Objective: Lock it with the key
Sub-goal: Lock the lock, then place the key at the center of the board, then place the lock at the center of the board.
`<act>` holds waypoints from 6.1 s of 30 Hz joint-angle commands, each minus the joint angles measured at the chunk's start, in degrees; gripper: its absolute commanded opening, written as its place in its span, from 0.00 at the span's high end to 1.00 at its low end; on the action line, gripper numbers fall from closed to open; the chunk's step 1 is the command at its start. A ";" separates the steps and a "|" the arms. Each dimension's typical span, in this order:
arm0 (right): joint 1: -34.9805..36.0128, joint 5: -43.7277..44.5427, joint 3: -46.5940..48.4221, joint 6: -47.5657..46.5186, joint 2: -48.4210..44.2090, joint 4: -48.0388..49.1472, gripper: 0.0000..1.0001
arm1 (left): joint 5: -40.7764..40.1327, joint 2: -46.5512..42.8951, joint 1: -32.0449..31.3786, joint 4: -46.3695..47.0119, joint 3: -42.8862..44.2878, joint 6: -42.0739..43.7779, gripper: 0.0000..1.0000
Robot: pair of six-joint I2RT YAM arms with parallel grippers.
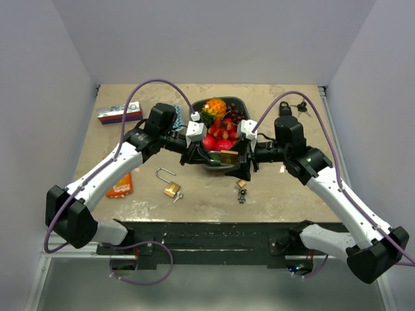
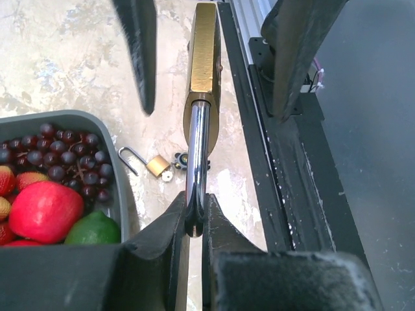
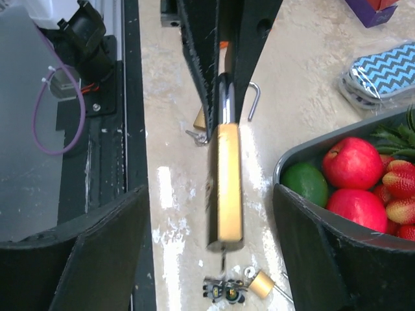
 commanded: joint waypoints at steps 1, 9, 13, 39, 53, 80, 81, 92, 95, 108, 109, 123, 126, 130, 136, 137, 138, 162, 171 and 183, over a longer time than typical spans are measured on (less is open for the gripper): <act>-0.22 0.52 3.19 -4.51 -2.78 -5.62 0.20 | 5.02 -1.55 1.75 1.03 0.88 5.52 1.00; -1.02 2.46 3.71 -8.82 -4.54 -12.75 0.44 | 4.67 -0.67 2.72 -5.48 1.23 13.88 1.00; -1.10 2.72 4.33 -8.73 -4.01 -13.19 0.58 | 4.67 -0.32 2.72 -6.71 1.76 15.03 1.00; -11.38 4.66 5.04 -13.56 -1.47 -18.28 1.00 | 3.79 0.91 5.97 -10.93 3.25 18.37 1.00; -47.06 16.15 1.43 -1.89 15.82 -0.02 1.00 | -2.53 5.22 6.41 -6.28 8.35 13.80 1.00; -52.34 26.81 13.81 4.45 51.70 22.50 1.00 | -6.67 2.14 6.41 -5.22 2.29 13.27 1.00; -52.34 26.46 14.08 4.27 52.06 22.41 1.00 | -6.67 2.40 6.41 -5.13 2.29 13.19 1.00; -52.34 25.40 15.93 1.90 52.51 20.74 0.58 | -6.32 4.42 6.41 -4.34 3.08 11.78 1.00; -52.34 23.82 14.97 -0.90 48.64 19.16 0.39 | -6.14 5.21 6.06 -3.99 4.04 10.64 1.00; -41.11 7.21 4.78 -31.02 14.65 -1.54 0.01 | -6.85 17.95 -2.20 -9.08 18.27 -8.95 1.00; -39.27 6.34 1.99 -35.50 12.18 -3.07 0.01 | -5.98 18.66 -2.29 -9.44 19.67 -11.40 1.00; -13.77 6.23 -8.15 -41.25 -10.43 -7.92 0.01 | -2.54 19.81 -5.27 -4.61 19.08 -25.31 1.00; -10.52 7.63 -8.24 -41.17 -9.29 -6.51 0.01 | -1.58 19.63 -5.54 -4.17 18.46 -26.45 1.00; -5.69 10.63 -8.24 -40.55 -7.71 -5.55 0.01 | -0.52 19.20 -5.63 -2.76 17.58 -28.65 1.00; -2.87 16.86 -11.48 -39.76 -7.44 -0.01 0.06 | 0.98 18.49 -5.72 -0.48 16.35 -30.41 1.00; -2.86 17.40 -11.84 -39.50 -7.70 1.73 0.09 | 1.24 18.49 -5.72 -0.21 16.09 -30.58 1.00; -2.86 17.84 -12.62 -38.97 -7.97 2.62 0.11 | 1.50 18.40 -5.72 -0.21 16.09 -30.85 1.00; -17.06 21.44 -6.93 -10.42 -0.16 5.80 1.00 | -6.13 12.26 6.49 16.30 13.10 -37.44 0.13; -32.28 34.53 -0.95 6.81 19.09 6.15 1.00 | -14.49 11.63 8.70 14.47 14.16 -31.64 0.06; -37.40 42.71 9.25 11.74 42.02 15.90 0.99 | -15.37 9.00 10.02 15.87 8.62 -32.25 0.05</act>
